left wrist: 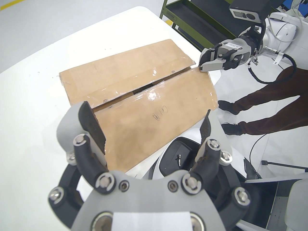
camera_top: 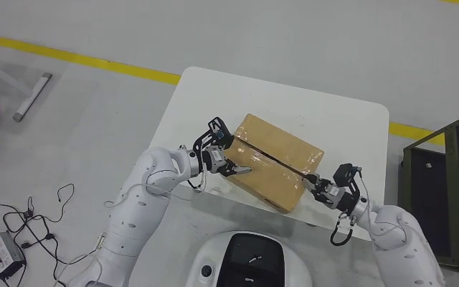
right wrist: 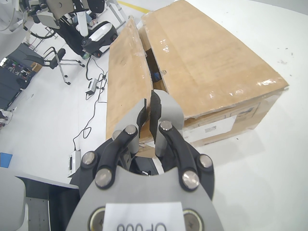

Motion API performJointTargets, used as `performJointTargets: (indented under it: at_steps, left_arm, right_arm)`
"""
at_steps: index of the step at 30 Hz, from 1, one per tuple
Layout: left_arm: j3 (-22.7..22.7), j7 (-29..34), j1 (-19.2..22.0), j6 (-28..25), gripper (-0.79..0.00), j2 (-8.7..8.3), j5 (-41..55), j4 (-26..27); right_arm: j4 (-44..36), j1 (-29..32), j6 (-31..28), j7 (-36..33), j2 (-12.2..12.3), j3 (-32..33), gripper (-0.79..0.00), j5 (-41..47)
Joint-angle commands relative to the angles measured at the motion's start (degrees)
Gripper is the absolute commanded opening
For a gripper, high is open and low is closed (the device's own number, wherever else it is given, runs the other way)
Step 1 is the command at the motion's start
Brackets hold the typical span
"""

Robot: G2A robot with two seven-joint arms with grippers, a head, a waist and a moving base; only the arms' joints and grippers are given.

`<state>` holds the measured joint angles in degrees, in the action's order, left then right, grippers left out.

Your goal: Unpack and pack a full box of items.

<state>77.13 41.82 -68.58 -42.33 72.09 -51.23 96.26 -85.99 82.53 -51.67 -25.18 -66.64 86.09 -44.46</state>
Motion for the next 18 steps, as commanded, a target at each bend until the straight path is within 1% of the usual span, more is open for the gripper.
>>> performJointTargets:
  at_steps: [1,5,7,9,13,18]
  left_arm:
    - [0.0,0.0,0.0,0.0,0.0,0.0,0.0,0.0]
    - [0.0,0.0,0.0,0.0,0.0,0.0,0.0,0.0]
    - [-0.06,0.1,-0.34,0.36,0.0,-0.17,-1.5,0.65]
    - [0.62,-0.43,-0.97,0.88,0.0,-0.42,-1.11,1.68]
    - [2.32,1.06,-2.0,0.33,0.0,-1.19,-3.08,3.73]
    - [4.66,-0.38,-2.23,2.39,0.0,-1.88,-6.78,2.82]
  right_arm:
    - [-0.96,0.35,-0.7,-0.07,0.22,0.17,-0.785,0.5]
    - [-3.13,1.0,-1.72,-0.99,0.7,0.45,-0.785,0.67]
    - [-4.64,1.4,-2.05,-1.68,0.96,0.56,-0.785,-0.09]
    - [-5.98,1.96,-3.01,-1.8,1.2,0.63,-0.785,-0.36]
    - [-8.89,3.11,-3.38,-2.23,1.7,1.29,-0.785,-2.92]
    - [-11.6,4.23,-3.65,-1.12,2.18,2.0,-0.785,-5.99]
